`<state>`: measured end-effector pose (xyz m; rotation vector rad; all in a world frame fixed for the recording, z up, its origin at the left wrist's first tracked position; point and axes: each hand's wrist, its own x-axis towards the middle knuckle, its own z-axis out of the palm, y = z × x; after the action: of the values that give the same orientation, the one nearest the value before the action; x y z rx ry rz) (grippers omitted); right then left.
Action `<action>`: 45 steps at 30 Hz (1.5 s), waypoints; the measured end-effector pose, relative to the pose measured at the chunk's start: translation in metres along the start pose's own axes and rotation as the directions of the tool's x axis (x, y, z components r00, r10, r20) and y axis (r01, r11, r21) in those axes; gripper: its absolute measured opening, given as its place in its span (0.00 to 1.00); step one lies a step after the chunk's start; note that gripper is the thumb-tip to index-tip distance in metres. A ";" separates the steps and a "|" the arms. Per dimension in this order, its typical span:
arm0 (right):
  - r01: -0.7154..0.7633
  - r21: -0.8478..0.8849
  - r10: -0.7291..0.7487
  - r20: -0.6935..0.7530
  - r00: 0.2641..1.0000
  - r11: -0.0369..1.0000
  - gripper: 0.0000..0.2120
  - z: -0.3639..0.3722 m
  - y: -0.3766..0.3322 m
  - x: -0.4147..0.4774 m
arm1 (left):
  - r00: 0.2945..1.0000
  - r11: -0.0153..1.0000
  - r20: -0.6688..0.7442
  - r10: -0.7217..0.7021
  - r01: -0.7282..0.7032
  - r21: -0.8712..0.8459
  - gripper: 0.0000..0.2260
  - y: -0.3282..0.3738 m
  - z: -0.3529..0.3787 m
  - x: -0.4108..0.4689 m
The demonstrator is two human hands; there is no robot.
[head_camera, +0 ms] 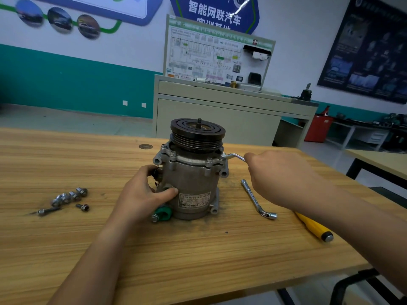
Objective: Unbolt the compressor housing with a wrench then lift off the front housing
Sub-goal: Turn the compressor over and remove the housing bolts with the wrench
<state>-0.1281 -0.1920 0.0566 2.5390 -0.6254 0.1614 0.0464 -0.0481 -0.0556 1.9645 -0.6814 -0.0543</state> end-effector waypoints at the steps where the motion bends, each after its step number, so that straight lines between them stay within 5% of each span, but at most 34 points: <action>1: -0.002 -0.021 0.003 0.011 1.000 1.000 0.11 -0.003 -0.001 0.000 | 1.000 1.000 -0.027 0.001 -0.001 0.019 0.33 0.000 0.002 -0.004; 13: 0.143 -0.316 -0.127 0.071 0.989 0.938 0.10 -0.012 0.000 -0.002 | 0.975 0.999 -0.224 0.011 0.000 0.048 0.35 0.011 0.031 -0.041; 23: 0.131 -0.219 -0.145 -0.050 0.988 0.967 0.16 0.024 0.043 0.047 | 0.971 0.998 -0.233 0.049 -0.040 0.045 0.35 0.011 0.033 -0.046; 29: 0.128 -0.132 -0.158 -0.253 0.955 0.983 0.17 0.047 0.026 0.078 | 0.974 0.998 -0.217 0.057 -0.054 0.019 0.35 0.012 0.032 -0.046; 32: 0.029 0.107 0.007 -0.325 0.946 0.994 0.14 0.037 0.038 0.062 | 0.968 0.995 -0.236 0.081 -0.066 0.072 0.36 0.011 0.034 -0.045; 34: -0.051 0.450 0.212 -0.316 0.925 0.892 0.12 0.026 0.044 0.042 | 0.967 0.993 -0.243 0.079 -0.055 0.106 0.37 0.011 0.035 -0.045; 36: -0.107 0.614 0.278 -0.189 0.942 0.782 0.11 0.016 0.048 0.022 | 0.966 0.991 -0.245 0.080 -0.051 0.123 0.37 0.011 0.036 -0.045; 40: -0.100 0.394 0.106 0.006 0.994 0.914 0.08 0.002 0.033 -0.008 | 0.966 0.989 -0.242 0.088 -0.057 0.135 0.37 0.012 0.037 -0.045; 45: -0.059 0.171 0.047 0.076 0.996 0.984 0.10 0.002 0.016 -0.003 | 0.966 0.989 -0.243 0.089 -0.058 0.133 0.37 0.011 0.036 -0.045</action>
<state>-0.1382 -0.2037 0.0612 2.7066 -0.7364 0.1493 -0.0079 -0.0595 -0.0753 2.0197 -0.6031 0.2824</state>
